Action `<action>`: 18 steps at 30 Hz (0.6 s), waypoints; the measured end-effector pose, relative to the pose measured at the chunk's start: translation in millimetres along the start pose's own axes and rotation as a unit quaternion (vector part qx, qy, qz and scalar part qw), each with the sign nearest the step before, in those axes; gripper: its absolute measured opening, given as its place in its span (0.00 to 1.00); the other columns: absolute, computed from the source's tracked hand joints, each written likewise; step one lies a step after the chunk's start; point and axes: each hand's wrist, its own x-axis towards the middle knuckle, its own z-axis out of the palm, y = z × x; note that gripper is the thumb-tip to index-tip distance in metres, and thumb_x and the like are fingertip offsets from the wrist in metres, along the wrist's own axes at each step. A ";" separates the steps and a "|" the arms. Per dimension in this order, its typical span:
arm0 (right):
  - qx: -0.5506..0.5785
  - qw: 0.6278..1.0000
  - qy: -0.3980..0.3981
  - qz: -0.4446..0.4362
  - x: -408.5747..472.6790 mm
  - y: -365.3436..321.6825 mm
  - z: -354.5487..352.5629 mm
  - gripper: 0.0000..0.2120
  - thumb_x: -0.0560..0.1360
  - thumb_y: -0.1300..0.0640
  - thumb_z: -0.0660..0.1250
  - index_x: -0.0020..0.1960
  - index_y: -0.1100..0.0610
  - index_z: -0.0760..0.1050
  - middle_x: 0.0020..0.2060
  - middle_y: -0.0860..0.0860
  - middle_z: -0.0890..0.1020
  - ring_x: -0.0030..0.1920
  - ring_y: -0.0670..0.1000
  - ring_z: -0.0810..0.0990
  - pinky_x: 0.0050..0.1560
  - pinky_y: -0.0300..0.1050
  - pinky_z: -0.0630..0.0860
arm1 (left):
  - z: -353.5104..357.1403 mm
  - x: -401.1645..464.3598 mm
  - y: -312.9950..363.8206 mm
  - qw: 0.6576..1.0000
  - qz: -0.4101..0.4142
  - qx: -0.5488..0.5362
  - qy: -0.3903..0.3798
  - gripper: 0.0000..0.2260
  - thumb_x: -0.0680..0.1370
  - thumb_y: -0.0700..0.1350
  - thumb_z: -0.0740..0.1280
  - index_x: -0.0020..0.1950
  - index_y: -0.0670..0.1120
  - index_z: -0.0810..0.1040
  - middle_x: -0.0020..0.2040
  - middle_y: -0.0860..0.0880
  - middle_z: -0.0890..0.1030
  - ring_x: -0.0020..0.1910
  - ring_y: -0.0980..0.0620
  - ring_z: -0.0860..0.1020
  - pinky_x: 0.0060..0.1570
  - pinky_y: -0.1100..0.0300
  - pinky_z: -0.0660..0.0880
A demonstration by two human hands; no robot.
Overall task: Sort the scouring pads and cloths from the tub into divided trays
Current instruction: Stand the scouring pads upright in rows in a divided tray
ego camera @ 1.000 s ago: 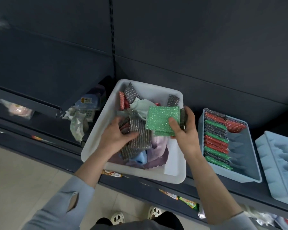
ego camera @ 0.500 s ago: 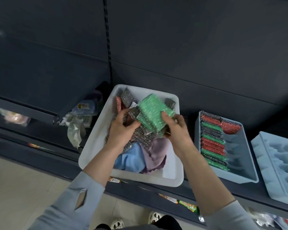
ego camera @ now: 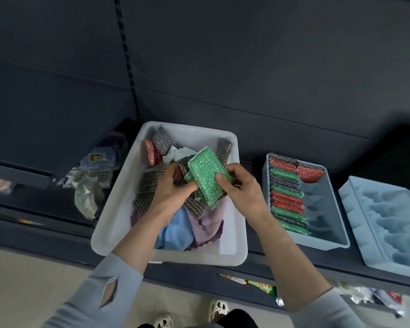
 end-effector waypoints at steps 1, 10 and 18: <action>0.000 1.000 0.002 -0.008 0.6 4.2 -4.3 0.09 0.75 0.45 0.70 0.48 0.49 0.75 0.40 0.46 0.79 0.40 0.44 0.75 0.43 0.39 0.72 | 3.7 3.0 1.4 1.000 0.003 0.005 -0.006 0.20 0.64 0.56 0.76 0.53 0.66 0.74 0.58 0.50 0.79 0.53 0.54 0.80 0.55 0.55 0.78; 0.276 0.939 0.091 0.185 9.7 32.6 -83.9 0.22 0.79 0.50 0.66 0.69 0.52 0.64 0.59 0.44 0.77 0.45 0.45 0.83 0.63 0.51 0.75 | 67.1 15.9 30.7 0.999 0.023 0.028 -0.023 0.11 0.71 0.48 0.75 0.47 0.56 0.74 0.48 0.58 0.81 0.46 0.58 0.80 0.41 0.68 0.74; 0.145 0.948 0.260 0.116 41.8 115.3 -234.1 0.10 0.75 0.53 0.71 0.50 0.49 0.70 0.40 0.49 0.78 0.40 0.51 0.76 0.39 0.46 0.76 | 169.9 45.5 48.7 0.997 -0.009 0.004 0.073 0.45 0.55 0.70 0.74 0.69 0.57 0.69 0.69 0.49 0.74 0.66 0.47 0.74 0.65 0.43 0.72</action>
